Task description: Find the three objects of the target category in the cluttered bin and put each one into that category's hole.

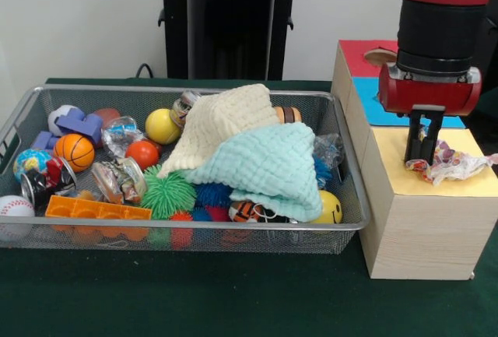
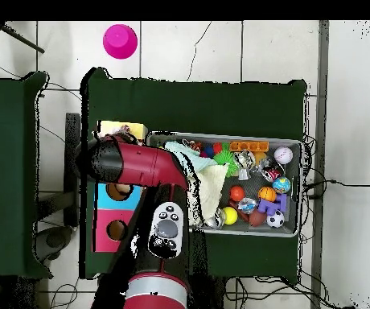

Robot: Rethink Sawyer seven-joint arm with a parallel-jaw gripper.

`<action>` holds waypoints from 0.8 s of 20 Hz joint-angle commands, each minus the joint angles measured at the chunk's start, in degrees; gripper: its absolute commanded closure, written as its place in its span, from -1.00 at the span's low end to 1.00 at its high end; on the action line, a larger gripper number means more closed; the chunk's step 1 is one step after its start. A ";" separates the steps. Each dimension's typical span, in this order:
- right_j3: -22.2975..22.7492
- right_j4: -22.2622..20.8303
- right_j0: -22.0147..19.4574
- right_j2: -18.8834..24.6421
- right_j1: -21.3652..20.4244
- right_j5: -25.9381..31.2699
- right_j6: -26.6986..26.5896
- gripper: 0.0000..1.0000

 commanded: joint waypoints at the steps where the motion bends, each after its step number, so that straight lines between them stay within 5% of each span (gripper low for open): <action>1: 3.33 0.65 -0.31 1.94 6.39 -4.88 13.52 1.00; 10: 3.06 -0.63 -1.34 2.96 8.80 -9.35 12.19 1.00; 16: 1.04 1.53 2.12 -1.49 10.75 -6.81 16.30 1.00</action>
